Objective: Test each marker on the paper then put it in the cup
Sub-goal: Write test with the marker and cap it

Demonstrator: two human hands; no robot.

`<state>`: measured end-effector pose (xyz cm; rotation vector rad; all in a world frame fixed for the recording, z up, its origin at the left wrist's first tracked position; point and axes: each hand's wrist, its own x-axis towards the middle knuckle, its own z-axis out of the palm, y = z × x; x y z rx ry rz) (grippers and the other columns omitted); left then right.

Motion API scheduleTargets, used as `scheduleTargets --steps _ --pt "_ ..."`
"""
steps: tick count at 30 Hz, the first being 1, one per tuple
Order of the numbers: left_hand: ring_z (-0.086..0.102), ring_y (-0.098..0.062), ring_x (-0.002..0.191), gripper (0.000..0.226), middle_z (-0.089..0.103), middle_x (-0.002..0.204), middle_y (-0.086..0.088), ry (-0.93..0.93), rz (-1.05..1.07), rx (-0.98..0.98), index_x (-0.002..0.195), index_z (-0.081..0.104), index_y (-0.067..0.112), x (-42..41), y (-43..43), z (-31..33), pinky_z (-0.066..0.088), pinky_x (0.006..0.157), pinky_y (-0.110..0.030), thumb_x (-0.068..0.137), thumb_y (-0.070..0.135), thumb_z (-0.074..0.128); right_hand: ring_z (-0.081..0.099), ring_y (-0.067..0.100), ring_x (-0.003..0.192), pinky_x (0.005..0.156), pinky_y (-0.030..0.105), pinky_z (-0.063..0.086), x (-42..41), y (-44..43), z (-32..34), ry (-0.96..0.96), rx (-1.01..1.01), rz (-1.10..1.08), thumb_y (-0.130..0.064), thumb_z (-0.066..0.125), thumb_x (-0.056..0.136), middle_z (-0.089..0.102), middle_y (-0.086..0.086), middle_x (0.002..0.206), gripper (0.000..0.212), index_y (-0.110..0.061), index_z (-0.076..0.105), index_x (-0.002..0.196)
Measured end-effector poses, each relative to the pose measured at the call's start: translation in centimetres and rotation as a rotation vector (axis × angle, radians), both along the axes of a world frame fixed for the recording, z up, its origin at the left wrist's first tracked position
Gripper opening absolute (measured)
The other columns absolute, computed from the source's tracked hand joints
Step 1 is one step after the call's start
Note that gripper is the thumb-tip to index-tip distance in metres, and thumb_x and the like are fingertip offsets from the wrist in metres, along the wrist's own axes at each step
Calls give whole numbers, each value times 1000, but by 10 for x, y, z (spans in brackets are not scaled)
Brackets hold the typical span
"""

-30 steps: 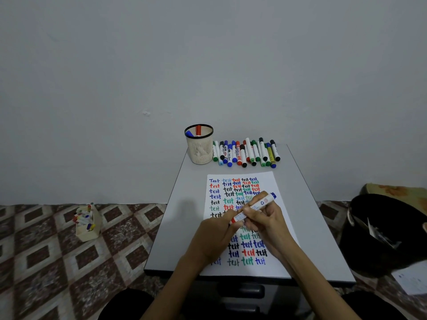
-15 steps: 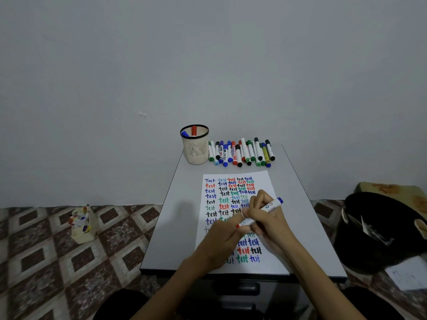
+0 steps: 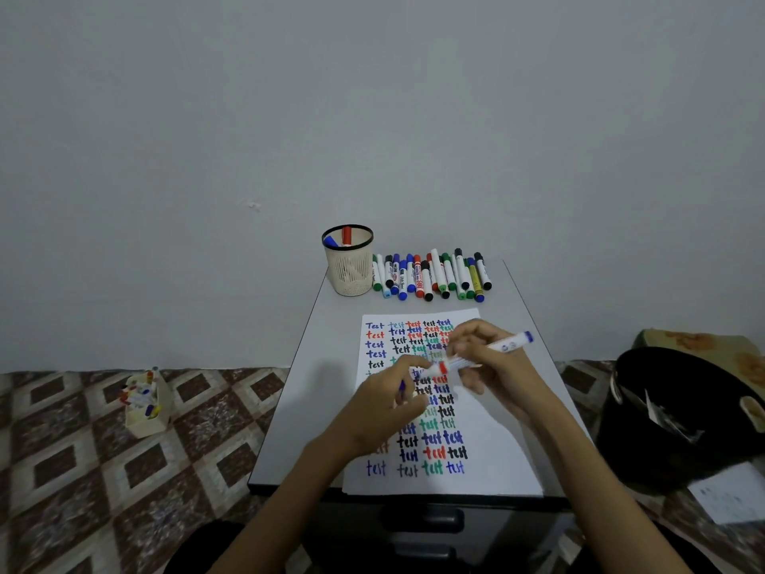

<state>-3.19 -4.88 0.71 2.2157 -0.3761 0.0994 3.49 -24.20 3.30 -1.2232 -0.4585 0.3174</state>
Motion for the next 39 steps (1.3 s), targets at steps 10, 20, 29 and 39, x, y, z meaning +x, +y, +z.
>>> scheduleTargets --steps 10,20,29,39 --pt "66 -13 91 52 56 111 14 -92 214 -149 126 33 50 -1 17 -23 57 76 -33 92 16 54 71 25 79 58 27 59 37 -9 -14 99 -50 -359 7 72 75 73 13 94 15 -1 64 85" --pt "67 -7 88 26 68 95 8 -56 203 -227 97 58 27 3 24 -31 57 75 -29 80 15 73 55 19 45 42 25 47 63 27 -16 81 -141 -396 7 71 79 57 15 61 29 -7 47 70" --pt "66 -12 92 19 68 98 6 -72 177 -267 95 63 20 3 25 -35 58 74 -36 80 13 72 52 18 56 51 22 49 72 32 -35 -50 -294 -525 11 65 80 48 9 61 32 -9 43 67" --pt "66 -13 92 18 68 99 5 -47 175 -282 96 63 23 3 25 -34 58 75 -36 82 16 71 46 1 44 46 16 43 71 33 -35 -98 -342 -491 17 61 77 43 4 56 38 -10 41 61"
